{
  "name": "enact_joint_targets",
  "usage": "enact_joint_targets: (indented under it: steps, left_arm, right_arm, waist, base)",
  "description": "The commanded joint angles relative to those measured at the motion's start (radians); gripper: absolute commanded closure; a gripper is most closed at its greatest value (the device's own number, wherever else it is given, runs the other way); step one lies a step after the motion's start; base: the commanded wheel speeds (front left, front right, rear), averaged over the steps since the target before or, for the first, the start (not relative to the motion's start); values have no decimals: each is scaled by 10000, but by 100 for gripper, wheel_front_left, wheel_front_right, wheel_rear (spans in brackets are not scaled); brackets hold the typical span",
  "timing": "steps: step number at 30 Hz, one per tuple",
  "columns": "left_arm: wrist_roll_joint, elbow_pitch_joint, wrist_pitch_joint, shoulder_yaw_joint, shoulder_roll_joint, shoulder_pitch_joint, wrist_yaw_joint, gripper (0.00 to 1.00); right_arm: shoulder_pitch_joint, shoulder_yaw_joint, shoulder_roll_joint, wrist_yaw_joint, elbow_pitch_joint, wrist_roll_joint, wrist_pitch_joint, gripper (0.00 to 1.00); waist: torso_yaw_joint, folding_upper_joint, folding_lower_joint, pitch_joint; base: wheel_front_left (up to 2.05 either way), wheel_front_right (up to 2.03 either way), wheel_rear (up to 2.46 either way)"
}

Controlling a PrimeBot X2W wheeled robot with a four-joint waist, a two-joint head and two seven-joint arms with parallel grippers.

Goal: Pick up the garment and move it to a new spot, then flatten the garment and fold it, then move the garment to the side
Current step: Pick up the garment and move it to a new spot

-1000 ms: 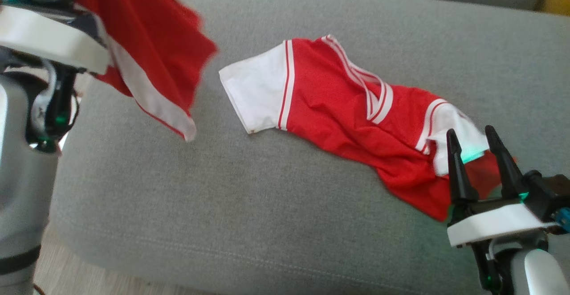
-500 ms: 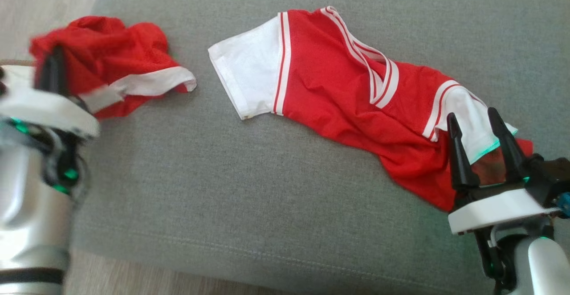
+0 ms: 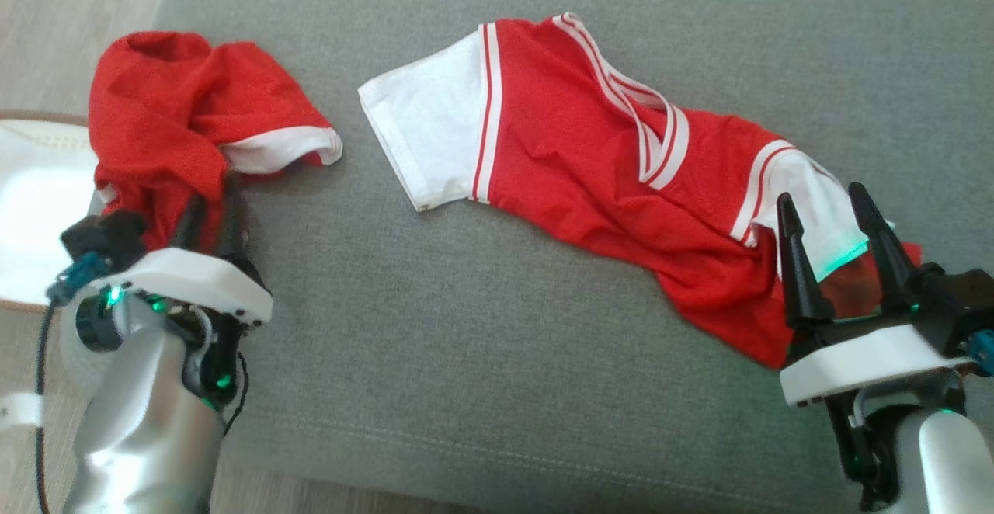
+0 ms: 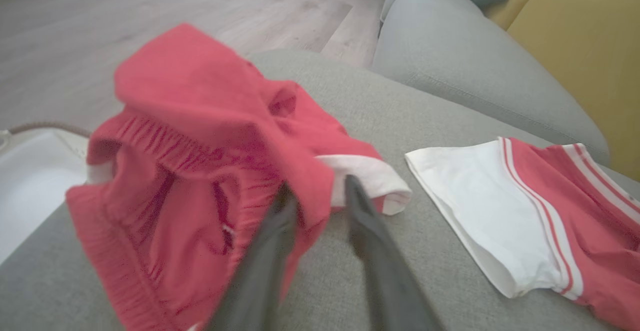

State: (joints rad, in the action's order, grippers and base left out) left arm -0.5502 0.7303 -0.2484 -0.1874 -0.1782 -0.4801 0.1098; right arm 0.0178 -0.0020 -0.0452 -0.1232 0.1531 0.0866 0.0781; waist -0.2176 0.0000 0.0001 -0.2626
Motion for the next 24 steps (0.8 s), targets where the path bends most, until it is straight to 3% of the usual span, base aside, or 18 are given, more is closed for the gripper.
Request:
enact_joint_targets:
  steps: [1,9,24]
  left_arm:
    - [430,-650,-128,363,-257,113,-191,0]
    - [1973,-3301,-132,838,164,2128,-1035,0]
    - [2793,-6452,305,324,425,4220,-1435,0]
  right_arm:
    - [275,267,-54,-75,313,-60,-111,0]
    - [-13,368,-52,-75,90,49,-394,0]
    - [-729,337,-51,-75,-130,185,-567,0]
  waist:
    - [39,0,-1,212]
    - [344,0,-1,1103]
    - [1361,0,-1,2290]
  base:
    - [0,0,0]
    - [0,0,0]
    - [0,0,0]
